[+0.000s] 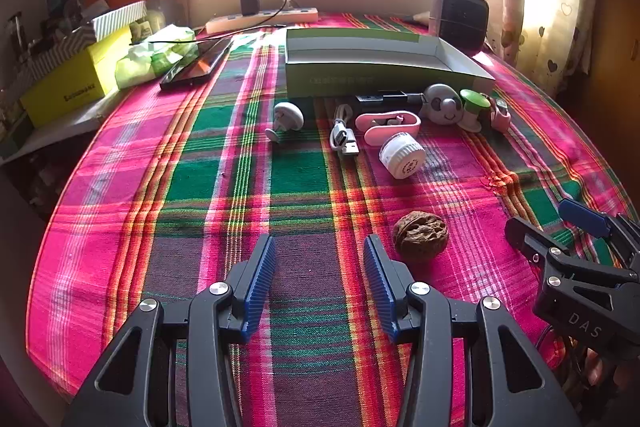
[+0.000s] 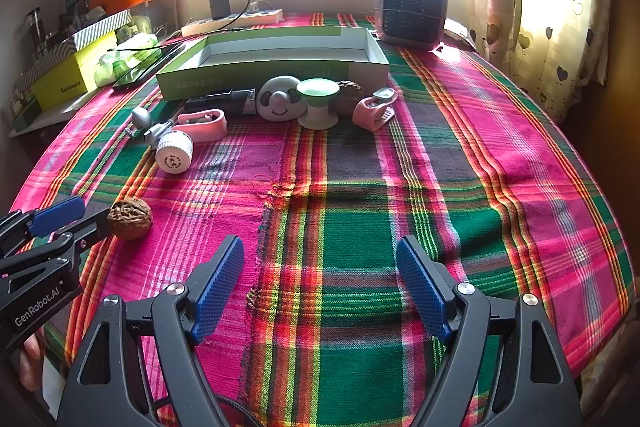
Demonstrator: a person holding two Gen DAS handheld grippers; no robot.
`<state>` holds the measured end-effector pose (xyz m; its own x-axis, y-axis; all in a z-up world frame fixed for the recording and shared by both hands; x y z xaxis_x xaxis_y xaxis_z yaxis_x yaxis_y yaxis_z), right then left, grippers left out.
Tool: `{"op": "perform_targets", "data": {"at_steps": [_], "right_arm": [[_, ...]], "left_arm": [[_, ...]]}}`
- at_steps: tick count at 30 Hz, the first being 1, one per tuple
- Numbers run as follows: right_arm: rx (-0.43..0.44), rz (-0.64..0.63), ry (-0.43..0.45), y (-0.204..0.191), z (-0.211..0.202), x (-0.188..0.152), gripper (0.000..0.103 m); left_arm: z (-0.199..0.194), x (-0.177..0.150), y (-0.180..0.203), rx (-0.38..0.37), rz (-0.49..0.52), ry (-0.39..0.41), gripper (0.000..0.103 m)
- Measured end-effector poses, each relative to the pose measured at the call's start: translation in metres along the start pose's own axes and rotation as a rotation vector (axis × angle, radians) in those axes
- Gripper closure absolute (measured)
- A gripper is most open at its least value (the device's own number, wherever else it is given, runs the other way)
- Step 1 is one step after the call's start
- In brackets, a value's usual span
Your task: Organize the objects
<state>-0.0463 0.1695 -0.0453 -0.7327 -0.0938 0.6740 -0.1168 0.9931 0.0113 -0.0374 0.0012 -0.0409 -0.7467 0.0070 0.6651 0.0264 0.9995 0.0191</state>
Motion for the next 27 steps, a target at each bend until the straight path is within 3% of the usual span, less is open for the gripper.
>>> {"op": "perform_targets", "data": {"at_steps": [16,27], "right_arm": [[0.000,0.000,0.003,-0.0007,-0.0003,-0.0016,0.024],[0.003,-0.001,0.004,-0.0007,-0.0013,-0.0016,0.024]], "left_arm": [[-0.0004,-0.0008,-0.0002,-0.004,0.003,0.002,0.060],[-0.0065,-0.0085,0.0025,-0.100,0.077,0.000,0.060]]}}
Point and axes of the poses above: each gripper's, at about its wrist camera, not at the fingertips, and z roughly the way its jaws point, y to its right, x to its top, the point moved 6 cm from there along z, roughly the way its jaws point
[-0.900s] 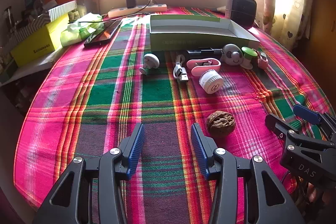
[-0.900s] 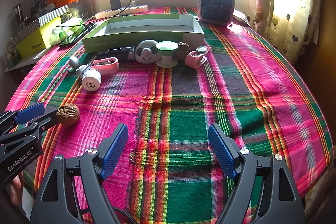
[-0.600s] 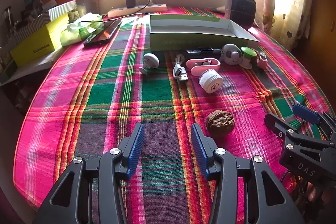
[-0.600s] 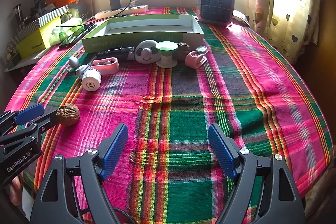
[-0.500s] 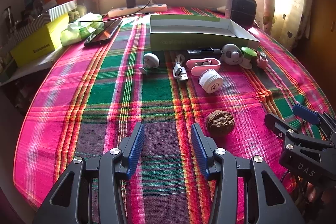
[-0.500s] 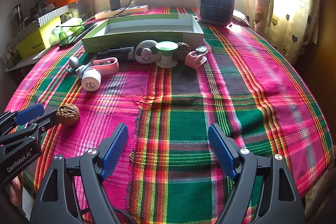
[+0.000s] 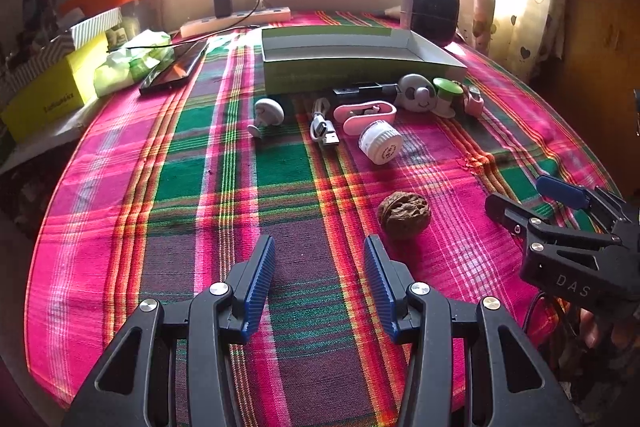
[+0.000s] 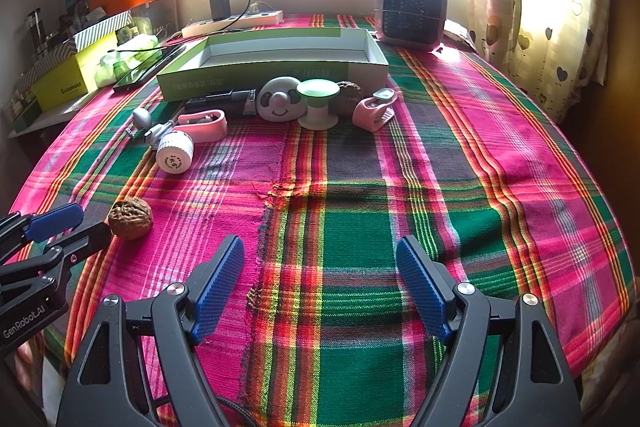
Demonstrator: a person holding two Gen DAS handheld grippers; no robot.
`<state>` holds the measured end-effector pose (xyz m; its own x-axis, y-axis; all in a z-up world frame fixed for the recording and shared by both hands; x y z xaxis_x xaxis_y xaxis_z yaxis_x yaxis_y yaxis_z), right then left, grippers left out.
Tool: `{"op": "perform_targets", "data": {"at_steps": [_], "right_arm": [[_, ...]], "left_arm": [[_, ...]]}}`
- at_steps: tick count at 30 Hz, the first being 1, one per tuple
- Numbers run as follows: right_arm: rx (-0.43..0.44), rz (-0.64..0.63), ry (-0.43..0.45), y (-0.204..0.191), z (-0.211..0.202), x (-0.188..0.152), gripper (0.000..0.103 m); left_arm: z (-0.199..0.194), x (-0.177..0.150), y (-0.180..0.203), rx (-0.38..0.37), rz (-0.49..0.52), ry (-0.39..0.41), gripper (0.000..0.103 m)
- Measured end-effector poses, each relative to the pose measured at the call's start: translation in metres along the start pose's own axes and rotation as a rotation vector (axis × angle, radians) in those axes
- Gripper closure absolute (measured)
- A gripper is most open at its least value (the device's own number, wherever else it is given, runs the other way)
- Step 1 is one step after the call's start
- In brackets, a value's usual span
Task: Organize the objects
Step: 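Move the left gripper to the walnut and close on it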
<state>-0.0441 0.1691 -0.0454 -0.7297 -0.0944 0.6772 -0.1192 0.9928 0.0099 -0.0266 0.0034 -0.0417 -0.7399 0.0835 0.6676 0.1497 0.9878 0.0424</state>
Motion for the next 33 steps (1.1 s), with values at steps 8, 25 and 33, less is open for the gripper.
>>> {"op": "perform_targets", "data": {"at_steps": [8,25,33], "right_arm": [[0.008,-0.010,-0.003,0.003,-0.001,0.004,0.024],[0.020,-0.025,-0.012,0.001,-0.001,0.002,0.024],[0.034,-0.030,-0.034,-0.003,0.002,0.005,0.024]], "left_arm": [[-0.008,-0.002,0.028,-0.145,0.088,0.013,0.060],[0.012,0.015,0.035,-0.151,0.087,-0.005,0.065],[0.012,0.017,0.027,-0.155,0.071,0.003,0.074]]}}
Point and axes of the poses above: each gripper's, at about its wrist camera, not at the fingertips, and z roughly the way its jaws point, y to its right, x to its top, the point moved 6 cm from there along z, roughly the way its jaws point
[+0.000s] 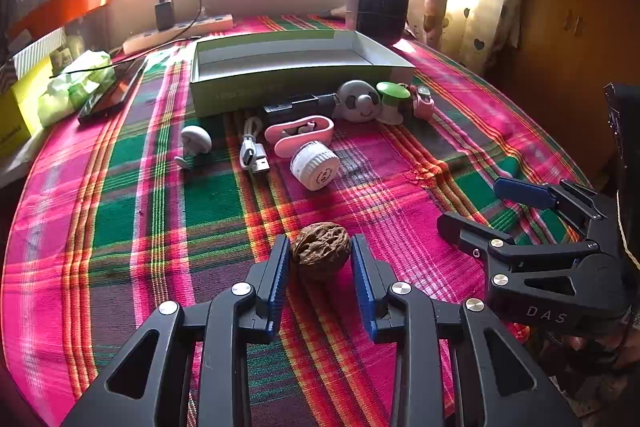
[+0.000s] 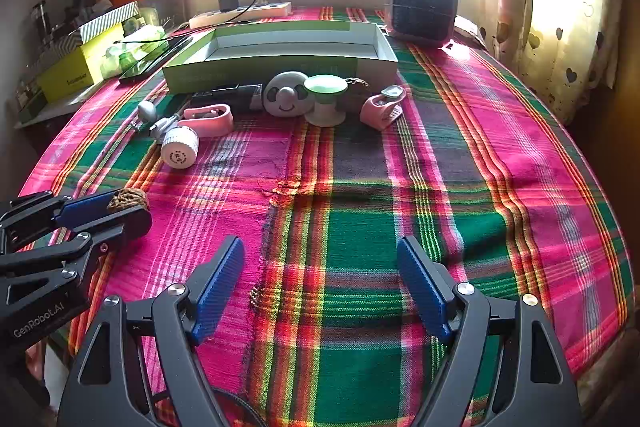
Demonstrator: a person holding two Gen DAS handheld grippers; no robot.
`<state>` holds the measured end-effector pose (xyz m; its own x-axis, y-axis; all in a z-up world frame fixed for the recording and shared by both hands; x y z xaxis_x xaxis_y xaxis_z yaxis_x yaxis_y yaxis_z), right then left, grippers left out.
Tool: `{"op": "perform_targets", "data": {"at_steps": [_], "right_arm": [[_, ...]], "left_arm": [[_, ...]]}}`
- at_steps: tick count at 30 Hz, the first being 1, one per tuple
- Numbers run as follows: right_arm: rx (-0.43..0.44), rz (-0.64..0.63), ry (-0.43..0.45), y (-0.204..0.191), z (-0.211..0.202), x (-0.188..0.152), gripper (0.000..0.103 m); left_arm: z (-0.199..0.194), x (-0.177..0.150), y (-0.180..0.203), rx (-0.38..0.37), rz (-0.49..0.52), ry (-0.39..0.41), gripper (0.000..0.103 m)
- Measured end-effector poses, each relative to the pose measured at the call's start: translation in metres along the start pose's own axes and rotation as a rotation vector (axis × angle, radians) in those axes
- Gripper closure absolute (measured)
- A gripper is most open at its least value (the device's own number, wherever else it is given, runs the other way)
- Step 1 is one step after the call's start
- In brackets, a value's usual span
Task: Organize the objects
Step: 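Move the left gripper to the walnut and close on it, then grasp the white ridged-cap jar with the right gripper while the left holds the walnut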
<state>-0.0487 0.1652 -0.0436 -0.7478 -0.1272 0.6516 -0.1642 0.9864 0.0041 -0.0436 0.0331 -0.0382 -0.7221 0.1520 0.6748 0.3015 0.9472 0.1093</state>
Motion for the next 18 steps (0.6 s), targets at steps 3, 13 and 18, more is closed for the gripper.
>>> {"op": "perform_targets", "data": {"at_steps": [3,13,18], "right_arm": [[0.033,-0.012,0.009,-0.006,-0.001,0.003,0.025],[0.150,-0.071,0.041,-0.037,0.003,0.028,0.036],[0.186,-0.099,0.051,-0.054,0.010,0.037,0.039]], "left_arm": [[-0.001,0.001,-0.005,0.011,-0.005,0.002,0.074],[0.001,0.007,-0.040,0.072,-0.062,0.001,0.074],[0.004,0.010,-0.054,0.089,-0.077,0.000,0.074]]}}
Point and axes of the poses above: each gripper's, at about its wrist camera, not at the fingertips, and z roughly the way its jaws point, y to its right, x to its top, the point moved 6 cm from there along z, roughly the way its jaws point
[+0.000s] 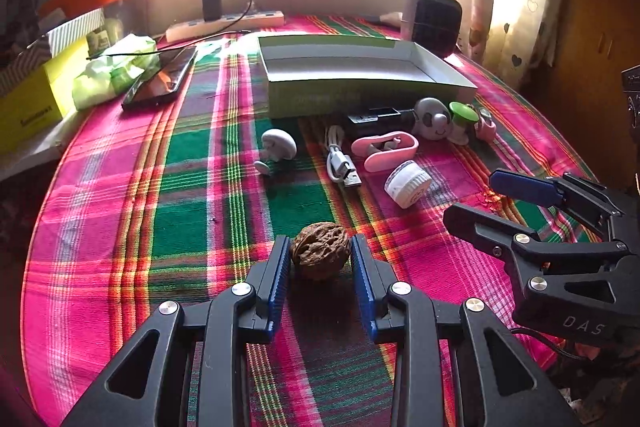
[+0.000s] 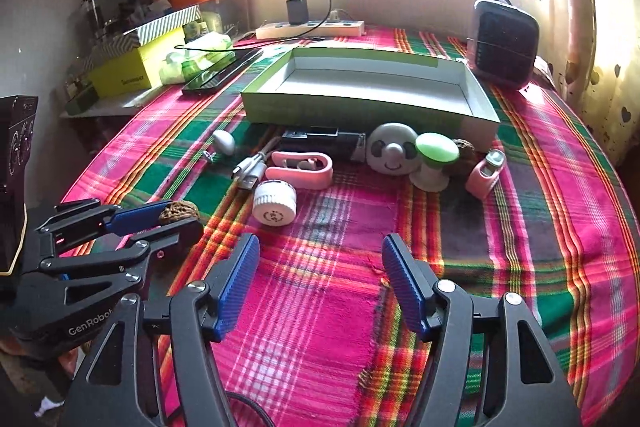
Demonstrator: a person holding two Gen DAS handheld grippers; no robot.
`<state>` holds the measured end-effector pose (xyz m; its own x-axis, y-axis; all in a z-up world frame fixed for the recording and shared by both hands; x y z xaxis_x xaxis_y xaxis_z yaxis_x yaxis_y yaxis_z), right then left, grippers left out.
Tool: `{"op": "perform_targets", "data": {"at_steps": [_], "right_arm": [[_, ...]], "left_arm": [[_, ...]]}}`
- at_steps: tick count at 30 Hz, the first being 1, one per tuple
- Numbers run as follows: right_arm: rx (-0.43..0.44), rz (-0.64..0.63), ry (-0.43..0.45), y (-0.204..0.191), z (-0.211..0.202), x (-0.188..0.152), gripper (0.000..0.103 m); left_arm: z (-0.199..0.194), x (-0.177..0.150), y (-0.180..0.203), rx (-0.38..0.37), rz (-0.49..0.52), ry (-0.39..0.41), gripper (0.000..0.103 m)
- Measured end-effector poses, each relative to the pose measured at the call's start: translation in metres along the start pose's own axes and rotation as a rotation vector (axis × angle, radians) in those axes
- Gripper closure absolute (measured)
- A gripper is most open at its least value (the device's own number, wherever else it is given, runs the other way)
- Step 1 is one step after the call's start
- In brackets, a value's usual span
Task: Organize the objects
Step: 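Grasp the white ridged-cap jar with the right gripper while the left holds the walnut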
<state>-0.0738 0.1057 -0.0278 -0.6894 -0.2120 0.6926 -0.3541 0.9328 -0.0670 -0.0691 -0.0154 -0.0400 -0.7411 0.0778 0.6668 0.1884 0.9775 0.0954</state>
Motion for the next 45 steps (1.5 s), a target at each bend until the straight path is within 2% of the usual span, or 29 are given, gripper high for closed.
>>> {"op": "perform_targets", "data": {"at_steps": [5,14,22,24,35,45], "right_arm": [[0.007,-0.016,-0.012,-0.007,0.012,0.006,0.041],[0.022,-0.020,-0.036,-0.013,0.024,0.014,0.051],[0.027,-0.033,-0.052,-0.014,0.031,0.015,0.066],[0.033,-0.035,-0.055,-0.014,0.032,0.016,0.074],[0.051,-0.030,-0.051,-0.011,0.029,0.019,0.074],[0.064,-0.020,-0.022,-0.003,0.020,0.032,0.074]], "left_arm": [[0.004,0.004,-0.009,0.008,-0.009,-0.001,0.074],[0.009,0.011,-0.012,0.003,-0.003,-0.010,0.074],[0.014,0.014,-0.011,0.005,0.002,-0.018,0.075],[0.014,0.015,-0.011,0.003,0.003,-0.019,0.077],[0.014,0.020,-0.005,-0.002,0.007,-0.017,0.077],[0.008,0.041,0.002,-0.011,0.026,0.011,0.077]]}}
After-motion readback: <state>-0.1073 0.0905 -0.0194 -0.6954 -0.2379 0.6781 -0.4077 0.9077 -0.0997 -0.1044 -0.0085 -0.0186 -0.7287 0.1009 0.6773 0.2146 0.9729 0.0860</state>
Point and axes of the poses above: each gripper's, at about its wrist camera, not at the fingertips, and z roughly the way its jaws point, y to its right, x to its top, the point moved 6 cm from there along z, roughly the way its jaws point
